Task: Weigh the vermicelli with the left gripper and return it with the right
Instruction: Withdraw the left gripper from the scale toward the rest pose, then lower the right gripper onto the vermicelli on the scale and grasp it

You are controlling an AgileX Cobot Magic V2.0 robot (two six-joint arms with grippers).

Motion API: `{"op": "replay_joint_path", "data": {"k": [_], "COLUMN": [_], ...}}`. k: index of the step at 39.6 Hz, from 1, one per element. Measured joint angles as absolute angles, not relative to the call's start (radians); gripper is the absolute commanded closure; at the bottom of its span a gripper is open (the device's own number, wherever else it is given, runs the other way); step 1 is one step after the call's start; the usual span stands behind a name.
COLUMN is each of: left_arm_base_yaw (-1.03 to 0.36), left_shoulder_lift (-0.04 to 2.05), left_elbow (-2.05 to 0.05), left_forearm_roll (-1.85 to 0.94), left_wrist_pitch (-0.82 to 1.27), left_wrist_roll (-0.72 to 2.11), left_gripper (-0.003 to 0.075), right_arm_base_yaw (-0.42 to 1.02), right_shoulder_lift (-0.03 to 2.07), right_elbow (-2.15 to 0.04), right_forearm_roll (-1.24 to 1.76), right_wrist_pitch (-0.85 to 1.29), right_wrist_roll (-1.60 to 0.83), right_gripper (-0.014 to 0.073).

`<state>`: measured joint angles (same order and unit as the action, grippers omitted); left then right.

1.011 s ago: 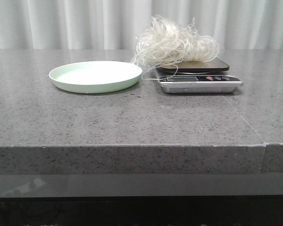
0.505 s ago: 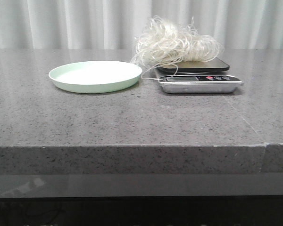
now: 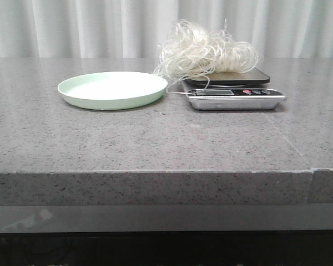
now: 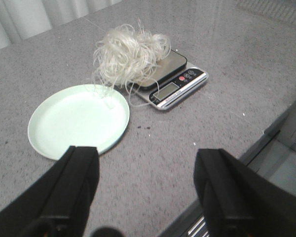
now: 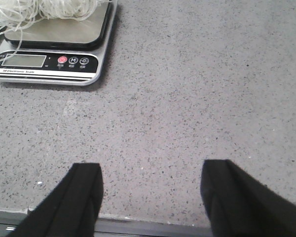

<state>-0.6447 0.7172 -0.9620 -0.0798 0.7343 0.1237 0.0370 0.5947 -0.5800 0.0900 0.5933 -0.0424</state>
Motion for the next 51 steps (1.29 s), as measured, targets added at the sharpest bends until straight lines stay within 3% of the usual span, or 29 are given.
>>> {"op": "replay_joint_path", "data": {"k": [10, 23, 35, 51], "left_arm_base_yaw": [-0.645, -0.645, -0.645, -0.645], "left_shoulder_lift": [0.518, 0.488, 0.488, 0.488], "left_elbow": [-0.815, -0.807, -0.807, -0.807], "left_forearm_roll": [-0.080, -0.080, -0.080, -0.080], "left_wrist_pitch": [0.723, 0.717, 0.717, 0.717], "left_wrist_roll": [0.124, 0.124, 0.124, 0.124], "left_gripper": [0.0231, 0.0231, 0.0231, 0.0231], "right_arm_base_yaw": [0.037, 0.037, 0.095, 0.275], "right_shoulder_lift": [0.595, 0.635, 0.898, 1.319], "right_elbow": [-0.580, -0.609, -0.832, -1.203], "right_forearm_roll": [0.090, 0.098, 0.098, 0.098], "right_wrist_pitch": [0.593, 0.595, 0.624, 0.640], "right_wrist_roll": [-0.042, -0.042, -0.042, -0.055], "right_gripper": [0.0049, 0.0049, 0.0049, 0.0049]}}
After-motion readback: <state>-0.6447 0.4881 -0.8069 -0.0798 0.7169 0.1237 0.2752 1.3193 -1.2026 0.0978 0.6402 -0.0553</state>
